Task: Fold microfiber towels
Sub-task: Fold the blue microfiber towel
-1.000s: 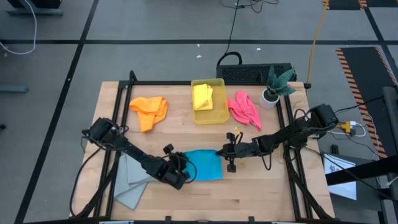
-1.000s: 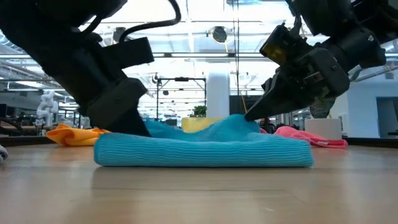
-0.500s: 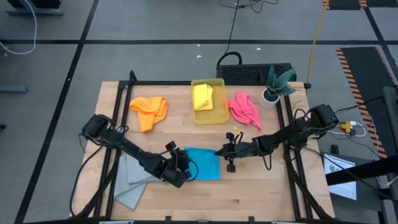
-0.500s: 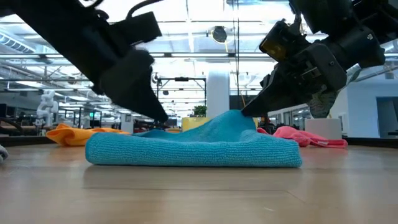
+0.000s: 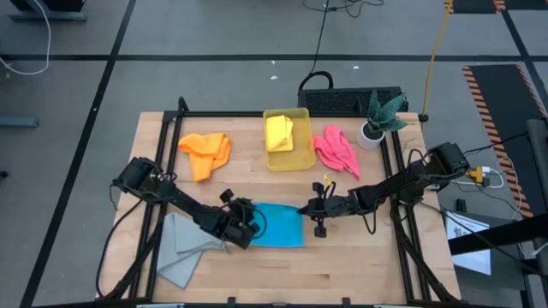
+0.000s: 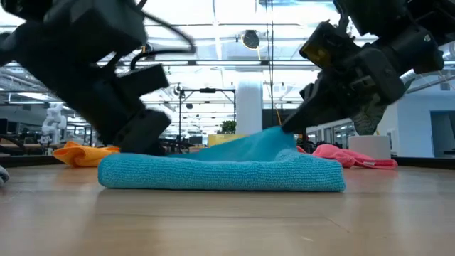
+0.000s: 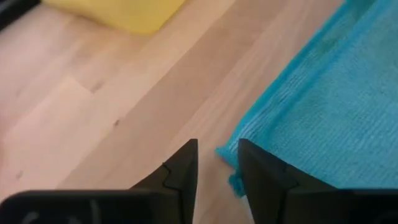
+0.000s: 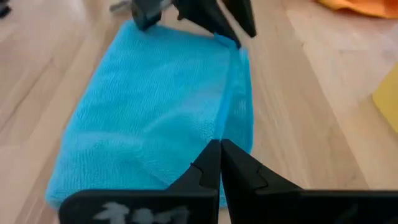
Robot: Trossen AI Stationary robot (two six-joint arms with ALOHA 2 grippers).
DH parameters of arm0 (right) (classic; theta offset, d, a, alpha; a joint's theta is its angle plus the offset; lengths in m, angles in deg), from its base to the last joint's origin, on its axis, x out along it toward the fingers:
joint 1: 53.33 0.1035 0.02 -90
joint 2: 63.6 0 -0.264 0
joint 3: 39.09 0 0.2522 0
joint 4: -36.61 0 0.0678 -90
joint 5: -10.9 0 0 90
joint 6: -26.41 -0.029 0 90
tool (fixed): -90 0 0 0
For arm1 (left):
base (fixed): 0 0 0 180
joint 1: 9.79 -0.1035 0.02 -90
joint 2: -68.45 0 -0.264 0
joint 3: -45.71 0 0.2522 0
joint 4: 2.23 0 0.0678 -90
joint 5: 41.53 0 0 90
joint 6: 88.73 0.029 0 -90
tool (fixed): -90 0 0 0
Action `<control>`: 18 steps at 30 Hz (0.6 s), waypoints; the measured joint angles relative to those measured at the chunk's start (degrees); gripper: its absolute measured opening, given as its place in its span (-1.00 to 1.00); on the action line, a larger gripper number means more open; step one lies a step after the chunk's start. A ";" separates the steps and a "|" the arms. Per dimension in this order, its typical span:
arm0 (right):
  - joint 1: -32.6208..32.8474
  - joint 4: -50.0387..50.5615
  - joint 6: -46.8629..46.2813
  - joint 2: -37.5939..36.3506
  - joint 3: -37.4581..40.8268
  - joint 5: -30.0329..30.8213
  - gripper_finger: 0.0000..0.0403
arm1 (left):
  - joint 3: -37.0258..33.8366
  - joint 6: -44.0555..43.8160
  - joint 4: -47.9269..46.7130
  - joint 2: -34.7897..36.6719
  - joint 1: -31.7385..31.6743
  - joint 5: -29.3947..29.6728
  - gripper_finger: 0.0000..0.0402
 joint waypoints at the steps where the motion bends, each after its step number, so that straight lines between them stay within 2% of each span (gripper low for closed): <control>1: -0.02 -0.63 0.00 -0.02 0.00 0.06 -1.00 | -0.80 -0.85 0.19 0.00 0.24 0.01 -0.46; 8: -0.88 -3.54 -0.54 1.35 -0.04 0.48 -0.98 | -1.98 -2.98 1.30 -0.03 1.19 0.64 -0.54; 10: -0.91 -3.44 -0.70 1.84 -0.04 2.66 -0.93 | -1.96 -2.95 1.82 -0.03 1.19 1.17 -0.54; 15: -1.07 2.74 -3.15 0.12 -0.03 12.52 -0.71 | -1.96 -2.83 2.55 -0.03 1.19 1.25 -0.54; 18: -1.06 8.67 -5.49 -3.46 -0.04 13.71 -0.59 | -1.96 -2.99 2.09 -0.03 1.19 1.31 -0.54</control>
